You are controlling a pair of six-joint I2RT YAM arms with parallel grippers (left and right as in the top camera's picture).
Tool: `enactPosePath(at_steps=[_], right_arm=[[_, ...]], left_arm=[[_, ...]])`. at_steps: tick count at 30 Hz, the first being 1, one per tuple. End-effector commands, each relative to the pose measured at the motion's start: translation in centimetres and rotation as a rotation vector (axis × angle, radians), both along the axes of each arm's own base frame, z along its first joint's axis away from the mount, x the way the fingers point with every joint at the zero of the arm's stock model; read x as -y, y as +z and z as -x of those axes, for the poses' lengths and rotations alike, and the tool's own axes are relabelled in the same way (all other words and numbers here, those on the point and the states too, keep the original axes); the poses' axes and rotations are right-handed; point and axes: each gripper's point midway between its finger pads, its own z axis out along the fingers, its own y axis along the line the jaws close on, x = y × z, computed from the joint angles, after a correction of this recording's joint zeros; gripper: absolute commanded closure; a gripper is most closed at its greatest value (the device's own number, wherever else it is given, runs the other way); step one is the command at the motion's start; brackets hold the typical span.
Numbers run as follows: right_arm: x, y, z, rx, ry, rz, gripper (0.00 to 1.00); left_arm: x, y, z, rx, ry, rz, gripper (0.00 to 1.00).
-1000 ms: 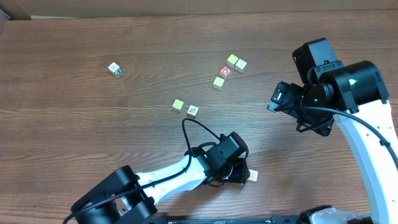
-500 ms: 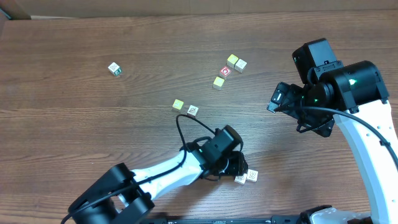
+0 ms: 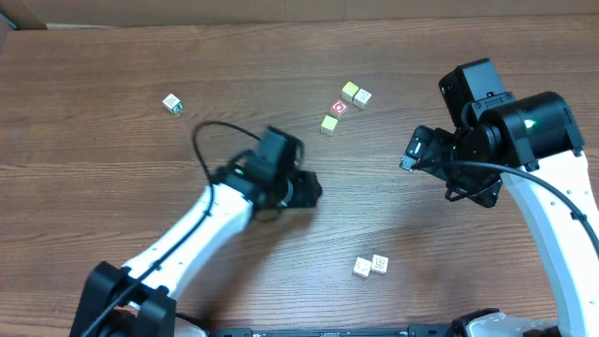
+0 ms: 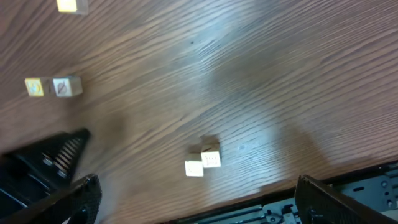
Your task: Flip 4 blocks
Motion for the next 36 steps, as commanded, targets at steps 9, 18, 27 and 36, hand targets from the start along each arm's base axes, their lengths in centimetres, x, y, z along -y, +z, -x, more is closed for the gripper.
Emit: enactPosePath(at_steps=[9,18,27,36], right_arm=[[-5.0,0.0,2.4,-0.028,0.15,-0.055,0.0],[-6.3,0.0,3.4,-0.037,0.182,-0.057,0.0],[-6.3,0.0,3.4,-0.039,0.182,-0.056,0.0],[-6.1,-0.1,3.6,-0.047,0.182,-0.051,0.0]], left_arm=[[-3.4,-0.5,-6.7,0.088,-0.011,-0.141,0.24],[-2.2,-3.6,-8.9,-0.026,-0.124,-0.209,0.37],[-0.6,-4.4,-8.9,-0.028,-0.213,-0.229,0.48],[-1.5,-5.7,-8.6,-0.063,-0.208,-0.28,0.49]])
